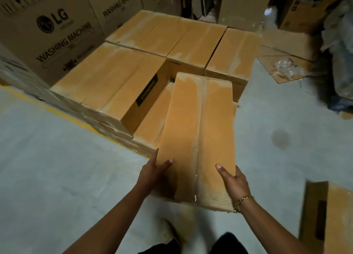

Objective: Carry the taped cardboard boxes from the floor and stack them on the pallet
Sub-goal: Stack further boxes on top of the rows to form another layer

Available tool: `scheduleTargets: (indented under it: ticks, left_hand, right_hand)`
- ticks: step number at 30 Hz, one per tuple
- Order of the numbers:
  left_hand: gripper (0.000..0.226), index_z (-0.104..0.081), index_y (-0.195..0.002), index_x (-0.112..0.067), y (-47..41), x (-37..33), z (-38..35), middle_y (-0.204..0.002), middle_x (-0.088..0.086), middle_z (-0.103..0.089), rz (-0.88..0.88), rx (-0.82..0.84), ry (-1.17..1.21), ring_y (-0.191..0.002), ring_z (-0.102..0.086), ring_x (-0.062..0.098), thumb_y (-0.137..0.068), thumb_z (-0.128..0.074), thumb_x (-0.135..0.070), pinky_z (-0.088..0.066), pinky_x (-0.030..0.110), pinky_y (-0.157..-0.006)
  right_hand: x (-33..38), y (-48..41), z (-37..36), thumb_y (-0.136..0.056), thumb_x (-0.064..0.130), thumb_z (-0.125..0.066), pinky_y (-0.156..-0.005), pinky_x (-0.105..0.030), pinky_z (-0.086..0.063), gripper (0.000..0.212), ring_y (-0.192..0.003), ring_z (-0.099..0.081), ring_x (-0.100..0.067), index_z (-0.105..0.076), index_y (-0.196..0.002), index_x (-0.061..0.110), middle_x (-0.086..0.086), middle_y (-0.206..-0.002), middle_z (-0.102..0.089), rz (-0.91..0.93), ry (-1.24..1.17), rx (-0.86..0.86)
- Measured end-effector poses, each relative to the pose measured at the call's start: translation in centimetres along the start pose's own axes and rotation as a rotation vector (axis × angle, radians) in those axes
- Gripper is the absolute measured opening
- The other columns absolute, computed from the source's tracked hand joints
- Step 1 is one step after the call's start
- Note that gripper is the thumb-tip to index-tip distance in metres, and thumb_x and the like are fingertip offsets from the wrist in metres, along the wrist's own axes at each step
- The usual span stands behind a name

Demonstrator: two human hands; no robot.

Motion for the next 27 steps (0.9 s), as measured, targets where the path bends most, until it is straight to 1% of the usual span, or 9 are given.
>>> scheduleTargets:
  ticks: [5,9,13,15,18,20,24,25,27]
  left_hand:
    - [0.08,-0.037,-0.148,-0.05,-5.0,1.3,7.5,-0.124,-0.008,-0.059,0.016,0.033,-0.046,-0.111,-0.057,0.024,-0.078,-0.064,-0.078,-0.049,0.044,-0.095]
    - [0.09,-0.036,-0.15,-0.049,-9.6,1.2,11.1,-0.126,-0.007,-0.058,0.025,0.063,-0.051,-0.11,-0.056,0.024,-0.07,-0.061,-0.084,-0.049,0.045,-0.096]
    - [0.097,-0.033,-0.152,-0.049,-14.7,1.7,13.3,-0.137,-0.005,-0.059,0.044,0.091,-0.069,-0.118,-0.058,0.028,-0.068,-0.061,-0.089,-0.048,0.045,-0.098]
    - [0.093,-0.034,-0.152,-0.048,-16.9,2.0,14.2,-0.141,-0.002,-0.059,0.075,0.095,-0.055,-0.121,-0.059,0.029,-0.072,-0.064,-0.085,-0.049,0.048,-0.101]
    - [0.084,-0.035,-0.153,-0.044,-19.6,1.8,15.2,-0.143,-0.001,-0.057,0.107,0.144,-0.058,-0.126,-0.056,0.032,-0.081,-0.065,-0.075,-0.045,0.053,-0.106]
    - [0.08,-0.035,-0.154,-0.041,-21.1,1.7,15.7,-0.142,-0.001,-0.057,0.108,0.165,-0.059,-0.126,-0.056,0.031,-0.085,-0.065,-0.068,-0.045,0.051,-0.106]
    - [0.069,-0.038,-0.149,-0.036,-23.4,3.3,16.8,-0.129,-0.008,-0.056,0.173,0.167,-0.065,-0.125,-0.054,0.026,-0.091,-0.066,-0.059,-0.043,0.047,-0.108]
    - [0.066,-0.041,-0.146,-0.036,-24.0,3.9,17.1,-0.127,-0.008,-0.058,0.187,0.171,-0.074,-0.125,-0.056,0.027,-0.09,-0.067,-0.059,-0.045,0.048,-0.108]
    - [0.053,-0.047,-0.135,-0.033,-25.0,4.8,17.8,-0.117,-0.007,-0.062,0.195,0.165,-0.122,-0.12,-0.061,0.028,-0.091,-0.069,-0.053,-0.048,0.049,-0.107]
  right_hand:
    - [2.3,-0.8,-8.7,-0.079,0.06,-0.076,-0.105,-0.044,-0.048,0.066,-0.116,-0.061,-0.025,-0.059,-0.135,0.028,0.003,-0.123,-0.067,-0.054,-0.013,0.008]
    - [4.5,-3.4,-13.5,-0.08,0.058,-0.076,-0.104,-0.042,-0.046,0.062,-0.116,-0.06,-0.024,-0.06,-0.132,0.026,0.002,-0.125,-0.068,-0.073,0.0,0.005]
    - [6.1,-6.9,-17.0,-0.074,0.068,-0.075,-0.106,-0.041,-0.045,0.088,-0.128,-0.056,-0.029,-0.05,-0.146,0.023,-0.002,-0.14,-0.06,-0.112,-0.003,-0.006]
    - [7.0,-7.9,-18.6,-0.079,0.06,-0.076,-0.108,-0.042,-0.042,0.089,-0.133,-0.051,-0.032,-0.043,-0.151,0.02,-0.006,-0.145,-0.055,-0.154,-0.019,-0.007]
    - [7.4,-9.5,-20.7,-0.08,0.054,-0.078,-0.106,-0.038,-0.043,0.082,-0.128,-0.054,-0.03,-0.047,-0.148,0.02,-0.005,-0.141,-0.058,-0.184,-0.001,-0.01]
    - [7.4,-10.3,-21.9,-0.079,0.053,-0.079,-0.105,-0.037,-0.043,0.082,-0.127,-0.055,-0.028,-0.047,-0.148,0.022,-0.003,-0.139,-0.059,-0.204,-0.009,-0.018]
    - [7.5,-10.9,-24.5,-0.082,0.048,-0.079,-0.096,-0.028,-0.041,0.076,-0.108,-0.056,-0.02,-0.049,-0.147,0.021,0.004,-0.124,-0.063,-0.248,-0.015,-0.019]
    - [7.4,-11.0,-25.2,-0.084,0.046,-0.078,-0.095,-0.027,-0.039,0.073,-0.108,-0.056,-0.019,-0.05,-0.146,0.021,0.003,-0.124,-0.063,-0.258,-0.016,-0.015]
    - [6.7,-11.4,-26.4,-0.085,0.048,-0.076,-0.096,-0.026,-0.037,0.069,-0.118,-0.058,-0.022,-0.052,-0.143,0.019,0.001,-0.131,-0.063,-0.296,0.023,-0.016]
Point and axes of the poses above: each hand's wrist, its own y-axis away from the middle knuckle, its own z-axis out of the back of the hand, x = y × z, the point moved 7 cm from there along -y, towards the middle knuckle
